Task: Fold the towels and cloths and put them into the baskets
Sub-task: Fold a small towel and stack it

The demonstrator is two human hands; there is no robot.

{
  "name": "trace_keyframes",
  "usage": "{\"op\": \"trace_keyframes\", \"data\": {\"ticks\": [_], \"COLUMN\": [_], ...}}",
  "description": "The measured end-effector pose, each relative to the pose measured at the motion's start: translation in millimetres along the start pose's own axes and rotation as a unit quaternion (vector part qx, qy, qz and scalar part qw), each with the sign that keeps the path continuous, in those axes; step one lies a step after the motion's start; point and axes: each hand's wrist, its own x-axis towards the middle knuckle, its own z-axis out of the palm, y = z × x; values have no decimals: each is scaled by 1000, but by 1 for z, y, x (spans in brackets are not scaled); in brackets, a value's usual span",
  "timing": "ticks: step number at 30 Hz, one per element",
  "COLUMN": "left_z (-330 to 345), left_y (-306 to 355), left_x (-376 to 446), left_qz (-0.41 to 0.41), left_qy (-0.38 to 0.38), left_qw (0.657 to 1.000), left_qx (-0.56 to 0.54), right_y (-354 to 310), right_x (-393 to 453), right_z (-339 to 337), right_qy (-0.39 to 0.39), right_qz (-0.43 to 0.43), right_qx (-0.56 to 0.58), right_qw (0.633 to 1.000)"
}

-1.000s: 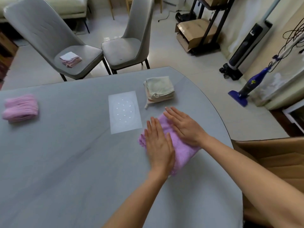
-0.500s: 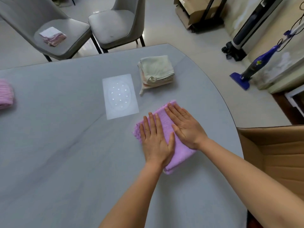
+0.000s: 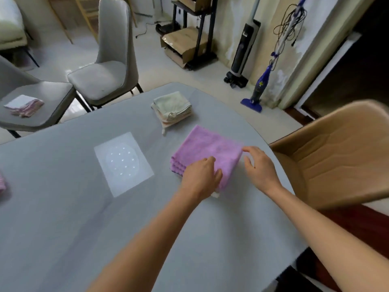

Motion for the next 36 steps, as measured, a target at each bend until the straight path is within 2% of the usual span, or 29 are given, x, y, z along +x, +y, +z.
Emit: {"op": "trace_keyframes", "data": {"ticks": [4, 6, 9, 13, 17, 23, 30, 32, 34, 36], "left_z": [12, 23, 43, 80, 130, 205, 279, 295, 309, 323], "left_y": [20, 25, 36, 80, 134, 202, 207, 206, 209, 214], "left_x": [-70, -98, -144, -205, -276, -426, -627, -677, -729, -777], "left_qz": [141, 179, 244, 353, 456, 606, 706, 725, 737, 751], "left_qy": [-86, -124, -200, -259, -312, -353, -353, -350, -347, -342], "left_qw": [983, 970, 934, 861, 778, 619, 466, 447, 447, 453], "left_qx": [84, 104, 169, 259, 299, 354, 400, 390, 370, 337], "right_y": [8, 8, -6, -19, -37, -93, -177, -191, -201, -206], "right_x": [-135, -194, -294, -437, -572, -752, -922, -967, -1011, -1053], "right_z": [-20, -22, -28, -29, -19, 13, 74, 81, 81, 78], "right_qy": [-1, -11, -16, 46, 104, 205, 287, 339, 377, 390], "right_qz": [202, 268, 349, 453, 561, 684, 773, 789, 799, 807], "right_qx": [-15, -10, 11, 25, 49, 70, 94, 55, 16, -1], "right_qw": [979, 963, 937, 890, 820, 697, 557, 509, 468, 443]}}
